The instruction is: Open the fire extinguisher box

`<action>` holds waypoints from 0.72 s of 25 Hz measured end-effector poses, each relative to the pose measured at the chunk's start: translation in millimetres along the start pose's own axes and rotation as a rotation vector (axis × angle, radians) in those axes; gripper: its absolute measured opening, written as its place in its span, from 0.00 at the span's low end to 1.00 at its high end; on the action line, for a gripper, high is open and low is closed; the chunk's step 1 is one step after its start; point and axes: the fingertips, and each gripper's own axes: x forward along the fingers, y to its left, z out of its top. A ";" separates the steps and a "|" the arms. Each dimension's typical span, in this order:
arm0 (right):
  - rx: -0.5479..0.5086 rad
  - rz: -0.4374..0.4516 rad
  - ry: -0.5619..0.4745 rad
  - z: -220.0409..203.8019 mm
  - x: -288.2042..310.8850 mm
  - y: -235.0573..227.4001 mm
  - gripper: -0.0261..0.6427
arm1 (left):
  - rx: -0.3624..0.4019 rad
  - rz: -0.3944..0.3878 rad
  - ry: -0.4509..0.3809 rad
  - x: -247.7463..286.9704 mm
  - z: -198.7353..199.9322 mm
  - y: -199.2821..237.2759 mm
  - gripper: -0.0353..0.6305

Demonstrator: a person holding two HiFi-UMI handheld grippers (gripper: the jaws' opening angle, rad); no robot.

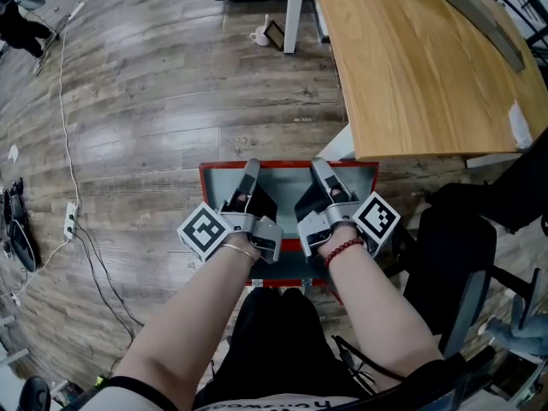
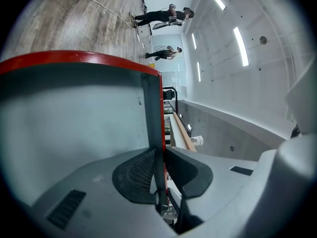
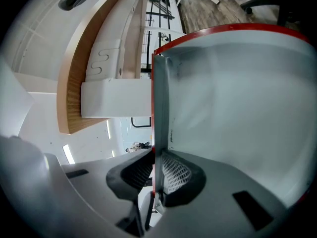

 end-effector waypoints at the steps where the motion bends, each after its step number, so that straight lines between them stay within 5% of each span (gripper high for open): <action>1: 0.001 0.003 0.003 0.0 0.1 0.0 0.12 | -0.001 0.001 0.002 0.0 -0.2 0.1 0.12; 11: -0.096 0.043 0.049 2.4 -12.2 10.6 0.15 | -0.001 -0.006 0.016 -3.3 -0.7 -2.8 0.12; 18: -0.166 -0.019 0.034 6.0 -42.1 2.4 0.15 | 0.019 -0.023 0.029 -9.1 -0.7 -7.2 0.12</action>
